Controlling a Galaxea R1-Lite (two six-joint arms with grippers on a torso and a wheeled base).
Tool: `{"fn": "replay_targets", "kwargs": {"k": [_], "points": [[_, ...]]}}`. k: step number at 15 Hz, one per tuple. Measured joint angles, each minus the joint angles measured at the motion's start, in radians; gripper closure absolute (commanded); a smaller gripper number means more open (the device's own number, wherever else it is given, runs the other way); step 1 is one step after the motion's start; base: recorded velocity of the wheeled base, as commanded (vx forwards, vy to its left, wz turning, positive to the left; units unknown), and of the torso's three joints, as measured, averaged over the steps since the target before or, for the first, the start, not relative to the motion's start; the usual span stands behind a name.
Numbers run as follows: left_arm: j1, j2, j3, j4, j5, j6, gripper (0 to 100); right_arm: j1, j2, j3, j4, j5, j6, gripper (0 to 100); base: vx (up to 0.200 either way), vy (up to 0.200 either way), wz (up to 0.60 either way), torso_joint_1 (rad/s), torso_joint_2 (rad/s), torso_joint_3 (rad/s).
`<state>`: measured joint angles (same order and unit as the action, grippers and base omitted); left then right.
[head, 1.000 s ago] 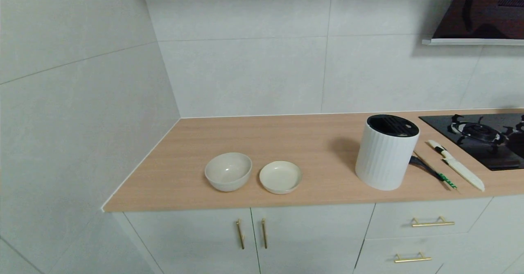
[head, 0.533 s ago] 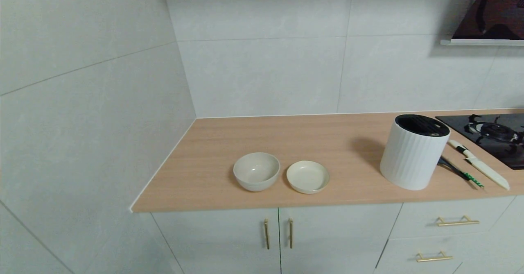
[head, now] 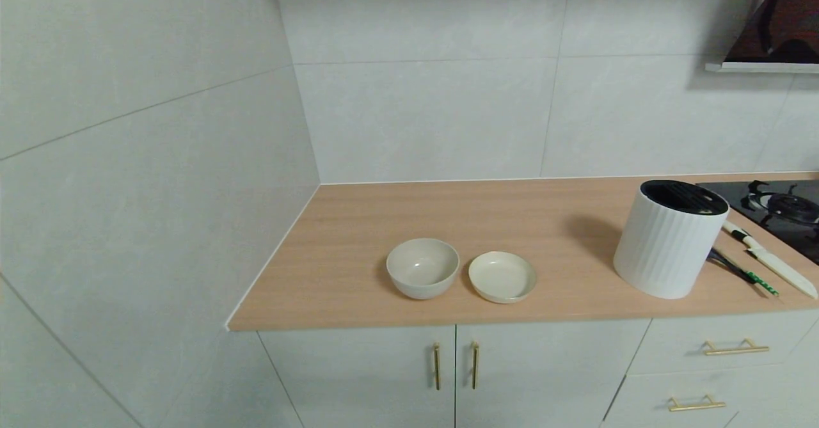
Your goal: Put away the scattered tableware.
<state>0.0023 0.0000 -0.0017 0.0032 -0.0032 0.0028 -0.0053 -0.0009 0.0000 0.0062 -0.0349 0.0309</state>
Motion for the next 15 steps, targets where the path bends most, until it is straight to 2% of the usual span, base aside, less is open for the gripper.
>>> {"fn": "replay_targets", "kwargs": {"k": [6,10,15], "points": [[0.0,0.0,0.0,0.001,0.0,0.0,0,0.001,0.0,0.0,0.0,0.0,0.0,0,0.0,0.0,0.0,-0.006,0.01,0.006],[0.0,0.0,0.0,-0.001,0.0,0.0,0,0.001,0.0,0.0,0.0,0.0,0.0,0,0.0,0.0,0.0,-0.167,0.37,0.19],[0.0,0.0,0.0,0.001,0.0,0.0,0,0.001,0.0,0.0,0.0,0.0,0.0,0,0.0,0.0,0.0,-0.249,0.53,0.29]]}}
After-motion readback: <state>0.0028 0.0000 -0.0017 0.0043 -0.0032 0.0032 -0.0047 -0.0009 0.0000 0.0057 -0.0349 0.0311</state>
